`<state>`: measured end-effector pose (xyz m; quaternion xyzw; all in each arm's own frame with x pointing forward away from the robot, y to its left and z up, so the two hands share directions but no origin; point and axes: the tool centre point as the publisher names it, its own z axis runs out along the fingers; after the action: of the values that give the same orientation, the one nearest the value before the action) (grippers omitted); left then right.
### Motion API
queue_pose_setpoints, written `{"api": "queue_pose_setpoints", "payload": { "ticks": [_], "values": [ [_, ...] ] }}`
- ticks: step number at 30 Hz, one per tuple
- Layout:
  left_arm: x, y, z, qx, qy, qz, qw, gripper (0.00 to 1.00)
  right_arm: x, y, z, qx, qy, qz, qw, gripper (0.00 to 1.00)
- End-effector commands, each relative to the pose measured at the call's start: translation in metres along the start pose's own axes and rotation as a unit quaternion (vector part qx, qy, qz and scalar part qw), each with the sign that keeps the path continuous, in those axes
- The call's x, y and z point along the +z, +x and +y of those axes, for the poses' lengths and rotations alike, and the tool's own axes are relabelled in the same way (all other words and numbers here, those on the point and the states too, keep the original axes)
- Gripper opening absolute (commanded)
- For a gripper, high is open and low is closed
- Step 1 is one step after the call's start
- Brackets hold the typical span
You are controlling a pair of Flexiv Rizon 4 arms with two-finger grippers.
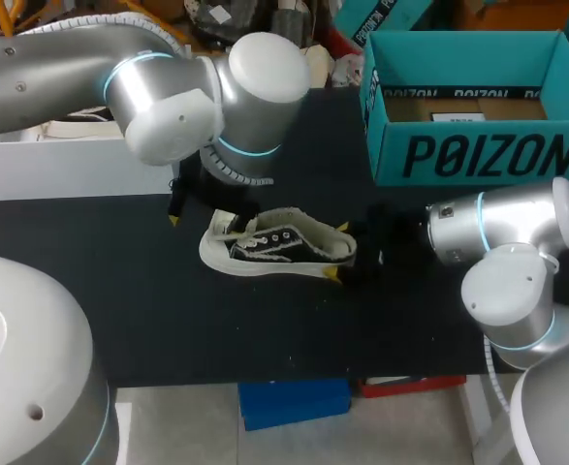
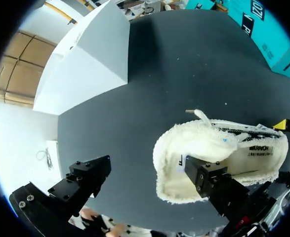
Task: Take the shoe out of the shoebox, open the shoe tongue, remove and reinsert the insole, then place the shoe into the shoebox
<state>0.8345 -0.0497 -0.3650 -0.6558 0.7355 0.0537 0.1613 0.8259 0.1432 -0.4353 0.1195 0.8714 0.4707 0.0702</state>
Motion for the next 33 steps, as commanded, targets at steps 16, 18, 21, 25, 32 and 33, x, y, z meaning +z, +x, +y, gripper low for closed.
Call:
{"api": "queue_pose_setpoints", "payload": {
  "ticks": [16,18,21,25,32,33],
  "values": [
    [-0.109,0.042,0.008,0.552,0.099,0.395,0.727,0.00,0.002,-0.001,-0.001,0.001,0.001,-0.001,1.000,0.00],
    [-0.109,0.042,0.008,0.552,0.099,0.395,0.727,0.00,0.002,-0.001,-0.001,0.001,0.001,-0.001,1.000,0.00],
    [-0.109,0.042,0.008,0.552,0.099,0.395,0.727,0.00,0.002,-0.001,-0.001,0.001,0.001,-0.001,1.000,0.00],
    [-0.109,0.042,0.008,0.552,0.099,0.395,0.727,0.00,0.002,-0.001,-0.001,0.001,0.001,-0.001,1.000,0.00],
    [-0.109,0.042,0.008,0.552,0.099,0.395,0.727,0.00,0.002,-0.001,-0.001,0.001,0.001,-0.001,1.000,0.00],
    [-0.109,0.042,0.008,0.552,0.099,0.395,0.727,0.00,0.002,-0.001,-0.001,0.001,0.001,-0.001,1.000,0.00]
  ]
}}
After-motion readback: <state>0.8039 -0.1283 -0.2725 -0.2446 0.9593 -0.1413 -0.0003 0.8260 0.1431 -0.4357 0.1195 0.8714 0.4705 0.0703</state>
